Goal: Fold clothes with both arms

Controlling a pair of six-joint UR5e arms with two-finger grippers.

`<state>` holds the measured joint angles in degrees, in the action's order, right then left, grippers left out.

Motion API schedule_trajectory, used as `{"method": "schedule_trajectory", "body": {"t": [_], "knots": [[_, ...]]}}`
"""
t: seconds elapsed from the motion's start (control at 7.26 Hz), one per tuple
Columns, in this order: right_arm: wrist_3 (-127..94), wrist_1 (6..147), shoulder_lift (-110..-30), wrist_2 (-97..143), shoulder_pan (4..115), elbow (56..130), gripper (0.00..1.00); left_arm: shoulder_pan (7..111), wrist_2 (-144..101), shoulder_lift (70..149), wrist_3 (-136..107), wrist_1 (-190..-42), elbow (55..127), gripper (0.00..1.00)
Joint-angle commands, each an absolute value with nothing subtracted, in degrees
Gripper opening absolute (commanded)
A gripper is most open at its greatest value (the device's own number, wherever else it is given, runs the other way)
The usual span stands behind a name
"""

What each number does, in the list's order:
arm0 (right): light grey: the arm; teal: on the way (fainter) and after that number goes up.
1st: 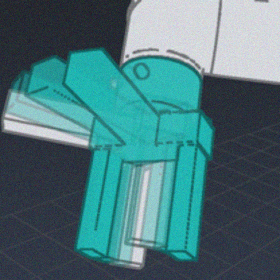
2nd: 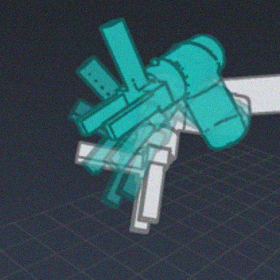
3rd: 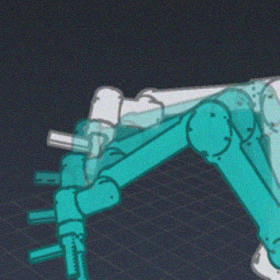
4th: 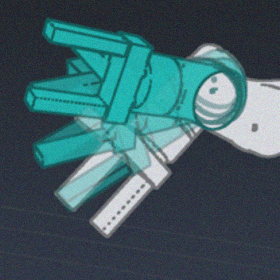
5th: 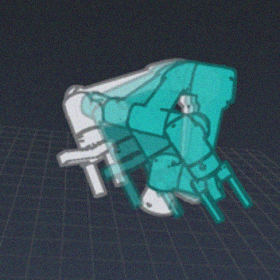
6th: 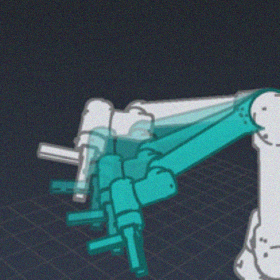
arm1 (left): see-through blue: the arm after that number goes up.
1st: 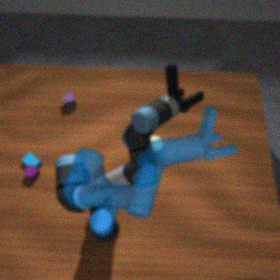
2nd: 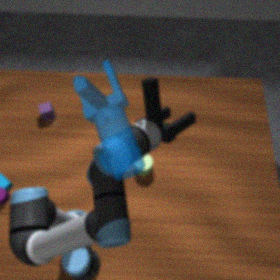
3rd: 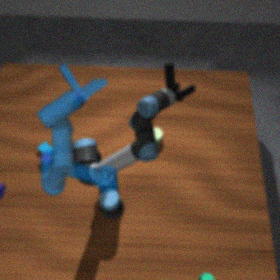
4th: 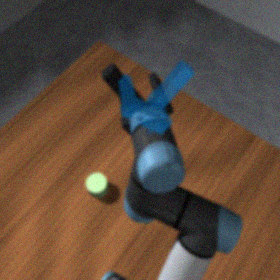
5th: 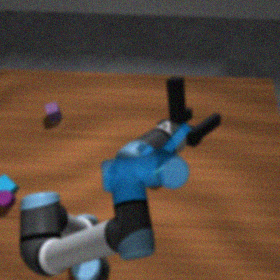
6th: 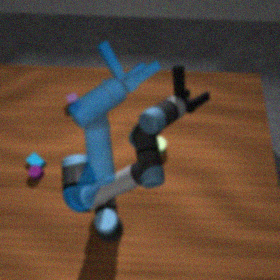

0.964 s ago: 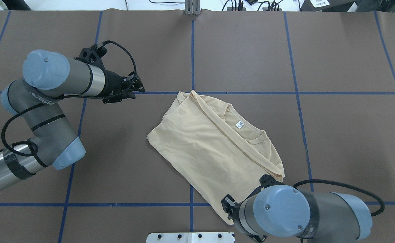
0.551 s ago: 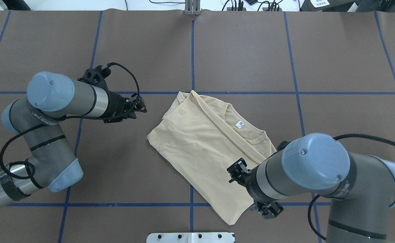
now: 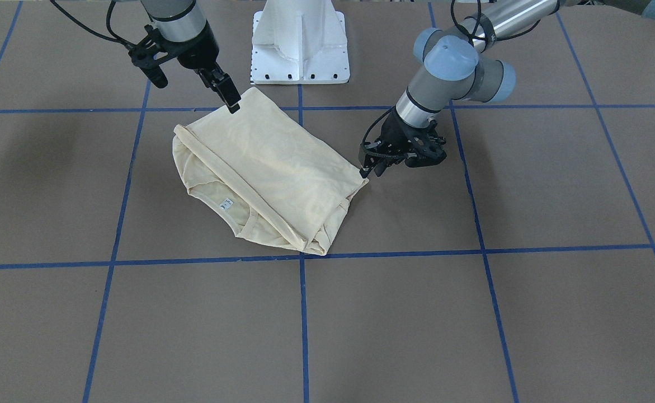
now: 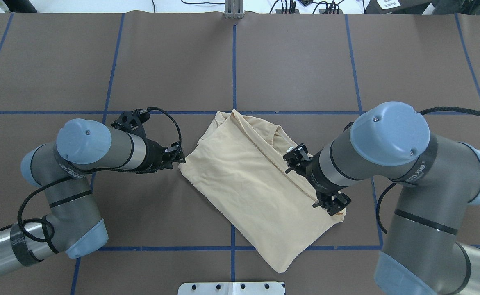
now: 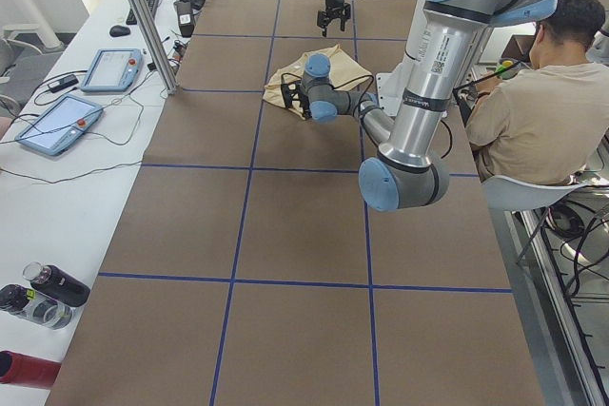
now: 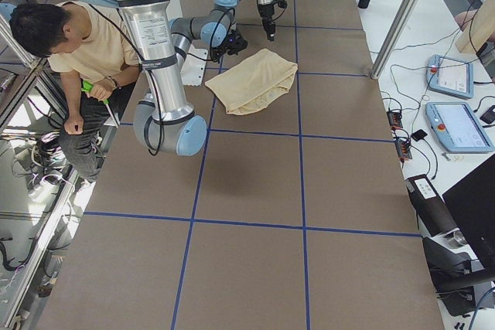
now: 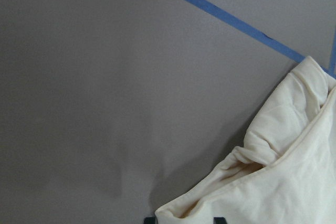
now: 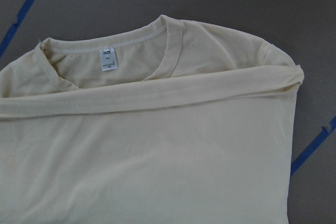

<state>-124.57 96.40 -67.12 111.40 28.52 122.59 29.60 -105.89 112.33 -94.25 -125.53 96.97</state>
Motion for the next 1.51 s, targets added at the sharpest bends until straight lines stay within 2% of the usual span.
{"method": "schedule_trajectory", "body": {"t": [0.0,1.1,1.38], "knots": [[-123.6,96.2,-66.7,111.2,29.5,120.8,1.00,28.4,-103.7,112.8,-91.4,-124.5,96.7,0.46],[-123.6,96.2,-66.8,110.9,29.5,119.3,1.00,27.8,-101.9,114.3,-88.9,-124.5,94.1,0.47],[-123.6,96.3,-66.8,110.9,29.5,119.3,1.00,27.8,-102.0,114.4,-88.9,-124.5,94.0,0.44]]}}
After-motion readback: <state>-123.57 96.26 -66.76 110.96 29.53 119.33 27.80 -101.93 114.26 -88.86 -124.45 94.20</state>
